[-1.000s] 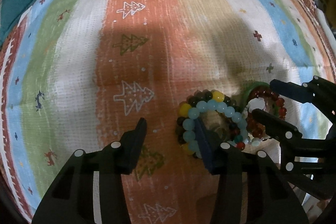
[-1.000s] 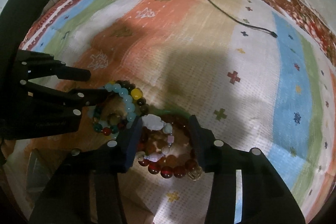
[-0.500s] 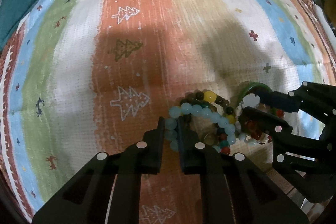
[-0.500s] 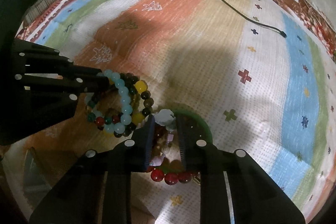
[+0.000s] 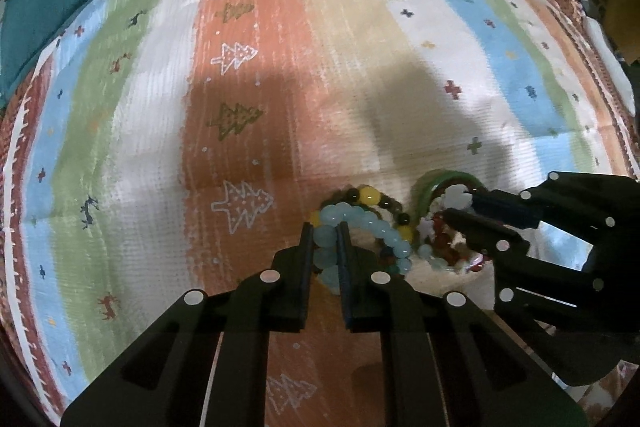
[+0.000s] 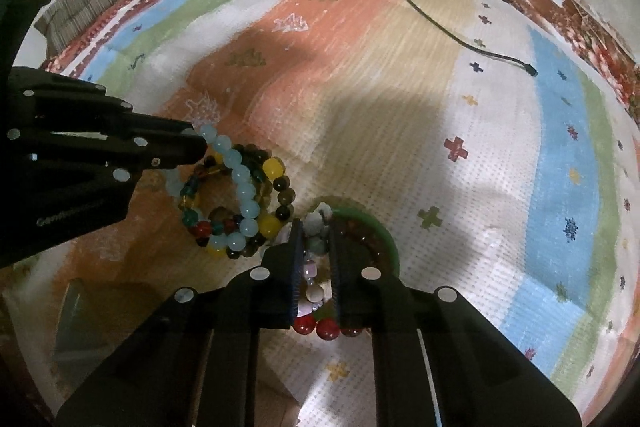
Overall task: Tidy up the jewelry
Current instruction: 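Grasp the light blue bead bracelet with left tool while right grasps white bead bracelet, then lift both held bracelets and carry them over the silver tin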
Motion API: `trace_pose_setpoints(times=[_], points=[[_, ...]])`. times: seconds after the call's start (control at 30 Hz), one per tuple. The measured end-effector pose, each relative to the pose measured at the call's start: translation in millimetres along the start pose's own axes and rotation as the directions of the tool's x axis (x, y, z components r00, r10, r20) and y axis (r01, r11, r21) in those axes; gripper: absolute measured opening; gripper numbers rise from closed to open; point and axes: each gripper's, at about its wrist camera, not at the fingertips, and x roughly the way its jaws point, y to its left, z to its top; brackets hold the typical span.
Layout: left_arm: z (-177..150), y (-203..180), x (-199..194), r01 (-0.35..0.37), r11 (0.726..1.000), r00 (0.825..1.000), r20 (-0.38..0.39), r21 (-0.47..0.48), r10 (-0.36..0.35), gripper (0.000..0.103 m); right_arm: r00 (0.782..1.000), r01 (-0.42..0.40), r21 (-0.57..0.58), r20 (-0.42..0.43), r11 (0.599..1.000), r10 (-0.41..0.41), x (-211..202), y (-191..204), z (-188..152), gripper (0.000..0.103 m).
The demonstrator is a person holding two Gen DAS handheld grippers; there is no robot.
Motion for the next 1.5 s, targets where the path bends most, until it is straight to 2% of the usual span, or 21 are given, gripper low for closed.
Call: trace_pose_setpoints(times=[0.23,0.7,1.07,1.17,1.5], points=[[-1,-6,-21,0.022,1.0,0.999,0.037,0.011,-0.023,0.011,1.0,0.012,0.026,0.026,1.0,-0.013,-11,-2,-2,0.013],[-4,-13,-38,0.009,1.0,0.997,0.076,0.014,-0.01,0.011,0.996,0.056,0.094,0.068,0.994,-0.063,-35,-10,-3,0.013],[-13,-11,-57,0.014,1.0,0.994,0.11,0.0,-0.014,0.011,0.99,0.108,0.197,0.067,0.974,-0.123,-55,-20,-17,0.013],[-18,-14,-66,-0.004,1.0,0.992,0.129,0.016,0.002,0.011,0.988,0.121,0.232,0.064,0.965,-0.14,-61,-23,-21,0.013],[-33,-21,-98,0.03,0.999,0.982,0.186,0.018,-0.033,0.011,0.979,0.141,0.289,0.104,0.947,-0.177,-91,-20,-34,0.013]])
